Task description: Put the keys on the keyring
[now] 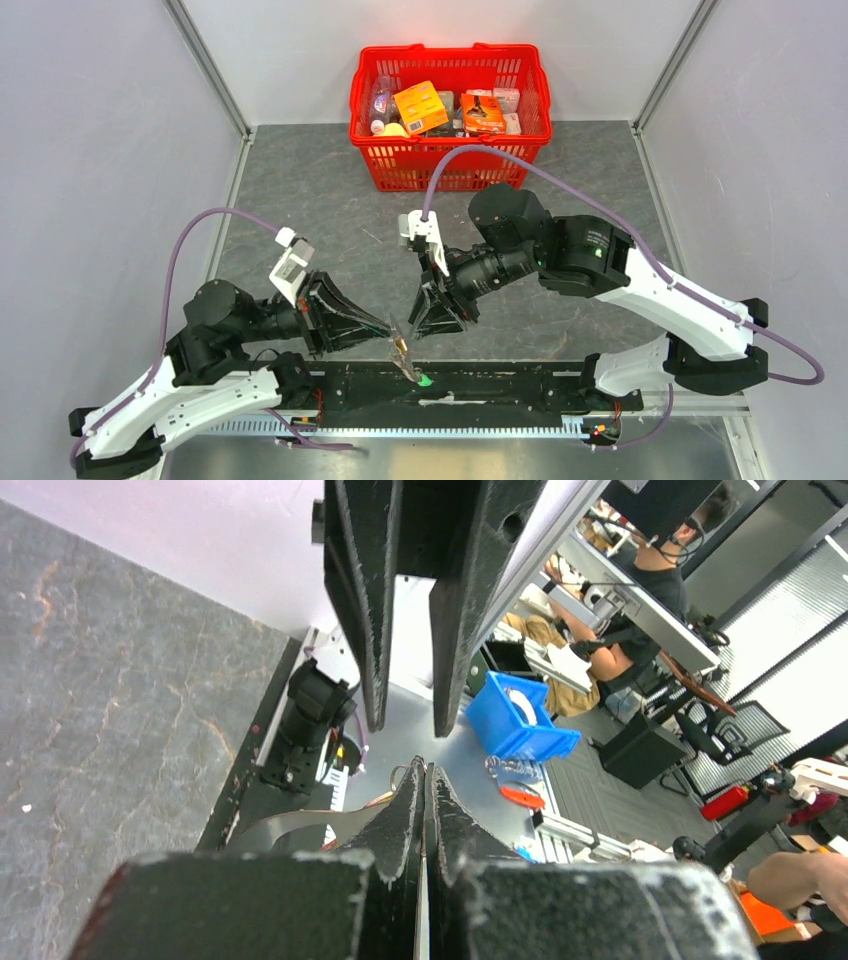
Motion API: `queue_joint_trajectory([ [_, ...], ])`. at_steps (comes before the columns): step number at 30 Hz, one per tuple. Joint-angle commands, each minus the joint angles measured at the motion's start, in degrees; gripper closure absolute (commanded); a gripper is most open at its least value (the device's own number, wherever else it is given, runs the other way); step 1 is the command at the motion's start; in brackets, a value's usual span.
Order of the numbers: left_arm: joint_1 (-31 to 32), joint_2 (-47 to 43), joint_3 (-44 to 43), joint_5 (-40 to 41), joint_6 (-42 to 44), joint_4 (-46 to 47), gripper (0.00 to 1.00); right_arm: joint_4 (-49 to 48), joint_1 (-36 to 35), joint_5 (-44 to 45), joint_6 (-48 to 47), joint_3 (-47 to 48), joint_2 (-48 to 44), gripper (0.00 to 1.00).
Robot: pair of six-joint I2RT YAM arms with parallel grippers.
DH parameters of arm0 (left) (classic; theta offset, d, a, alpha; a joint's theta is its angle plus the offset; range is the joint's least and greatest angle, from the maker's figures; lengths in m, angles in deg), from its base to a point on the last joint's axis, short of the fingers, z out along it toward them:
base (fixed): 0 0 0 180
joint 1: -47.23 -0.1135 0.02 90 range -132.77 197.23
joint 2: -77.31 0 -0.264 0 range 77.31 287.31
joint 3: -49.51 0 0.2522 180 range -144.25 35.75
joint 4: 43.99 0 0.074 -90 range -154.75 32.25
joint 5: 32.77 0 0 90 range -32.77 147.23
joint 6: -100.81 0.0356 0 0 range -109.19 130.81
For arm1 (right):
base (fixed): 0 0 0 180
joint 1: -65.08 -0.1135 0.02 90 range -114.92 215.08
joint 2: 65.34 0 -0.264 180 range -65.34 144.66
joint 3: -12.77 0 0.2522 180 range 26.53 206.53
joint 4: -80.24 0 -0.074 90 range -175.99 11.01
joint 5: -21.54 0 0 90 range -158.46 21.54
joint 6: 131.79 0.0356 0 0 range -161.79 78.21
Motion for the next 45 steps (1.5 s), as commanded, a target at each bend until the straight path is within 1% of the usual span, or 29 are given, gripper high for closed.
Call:
queue_joint_trajectory([
  [1, 0.07, -1.95, 1.48, 2.15, -1.86, 9.2, 0.98, -6.46, -0.07, 1.15, 1.62, -1.27, -0.12, 0.64],
  [7, 0.08, -3.55, 3.93, 3.08, -3.45, 13.55, 0.98, -8.83, -0.07, 1.1, 1.23, -1.95, -0.25, 0.65],
  [10, 0.07, -3.52, 4.28, 3.23, -3.56, 14.24, 0.98, -10.58, -0.11, 0.21, 1.35, -2.64, -0.74, 0.65],
  [20, 0.03, -5.2, 6.61, 5.15, -4.18, 19.33, 0.98, -11.46, -0.12, -1.1, 1.9, -3.93, -1.66, 0.69],
  [23, 0.05, -5.93, 7.26, 6.04, -4.42, 20.31, 0.98, -12.38, -0.12, -1.23, 2.3, -4.48, -2.53, 0.69],
  [27, 0.07, -7.0, 8.41, 7.22, -4.69, 22.42, 0.98, -14.96, -0.1, -0.98, 3.7, -6.07, -4.15, 0.66],
  [33, 0.04, -8.89, 12.24, 9.65, -5.5, 29.4, 0.98, -24.9, -0.11, 5.96, 9.45, -11.01, -7.5, 0.63],
  [37, 0.06, -10.6, 14.23, 10.86, -4.43, 34.81, 0.98, -27.15, -0.09, 11.78, 10.32, -11.39, -8.91, 0.62],
  [40, 0.05, -12.8, 16.92, 12.77, -3.38, 40.02, 0.98, -28.19, -0.09, 11.42, 10.09, -11.14, -9.24, 0.63],
  [45, 0.02, -16.58, 23.4, 18.21, -3.12, 50.97, 0.98, -27.74, -0.04, 10.5, 5.33, -9.39, -8.59, 0.63],
])
